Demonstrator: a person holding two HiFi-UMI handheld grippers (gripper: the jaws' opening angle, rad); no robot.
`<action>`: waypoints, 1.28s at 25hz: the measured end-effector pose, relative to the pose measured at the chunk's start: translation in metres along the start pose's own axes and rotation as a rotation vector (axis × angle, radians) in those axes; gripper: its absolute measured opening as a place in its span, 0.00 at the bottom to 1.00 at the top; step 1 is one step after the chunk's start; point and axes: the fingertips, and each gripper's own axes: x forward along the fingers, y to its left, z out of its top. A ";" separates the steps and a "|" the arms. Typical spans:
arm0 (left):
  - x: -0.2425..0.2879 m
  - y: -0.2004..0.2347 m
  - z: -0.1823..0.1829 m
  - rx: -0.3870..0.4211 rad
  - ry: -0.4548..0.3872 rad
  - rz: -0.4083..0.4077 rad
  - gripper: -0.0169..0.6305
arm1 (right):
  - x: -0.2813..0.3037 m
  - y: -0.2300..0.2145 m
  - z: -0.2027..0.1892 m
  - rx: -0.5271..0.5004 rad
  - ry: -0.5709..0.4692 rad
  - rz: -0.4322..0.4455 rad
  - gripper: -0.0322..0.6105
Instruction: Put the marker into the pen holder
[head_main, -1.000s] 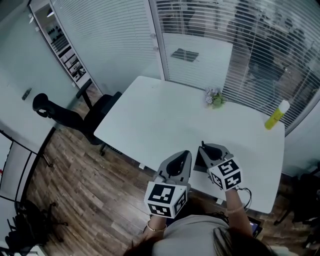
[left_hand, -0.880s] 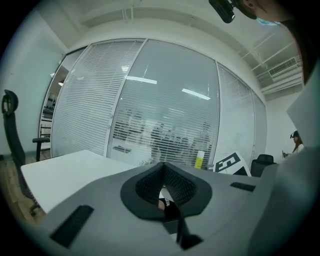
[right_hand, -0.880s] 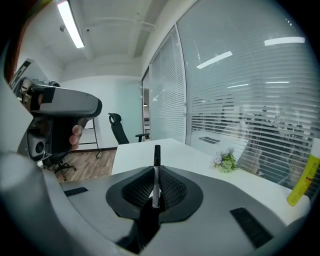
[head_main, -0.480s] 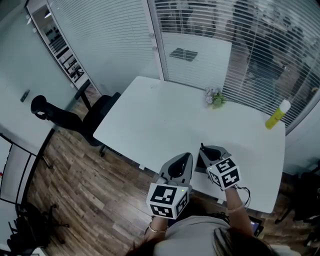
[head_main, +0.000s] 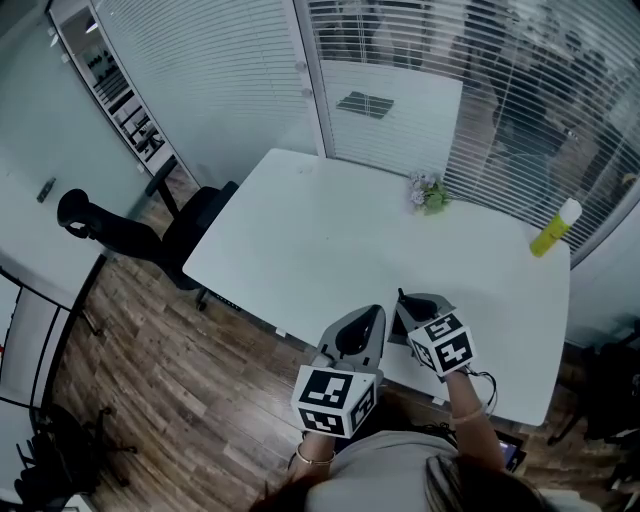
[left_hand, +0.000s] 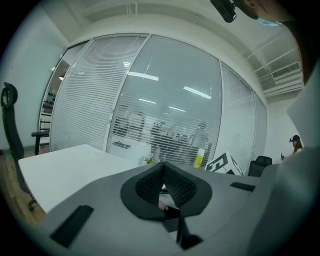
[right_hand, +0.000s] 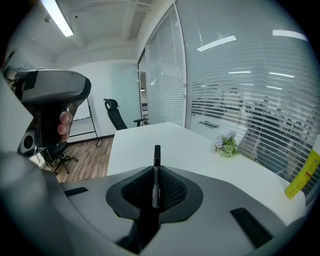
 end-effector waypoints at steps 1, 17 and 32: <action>0.001 0.001 0.000 0.000 0.001 0.000 0.05 | 0.001 -0.001 -0.001 0.000 0.006 -0.002 0.14; 0.008 0.004 -0.003 -0.012 0.011 -0.006 0.05 | 0.009 0.002 -0.008 -0.039 0.111 0.003 0.14; 0.004 0.007 -0.004 -0.020 0.011 0.000 0.05 | 0.009 0.004 -0.012 -0.065 0.160 0.022 0.15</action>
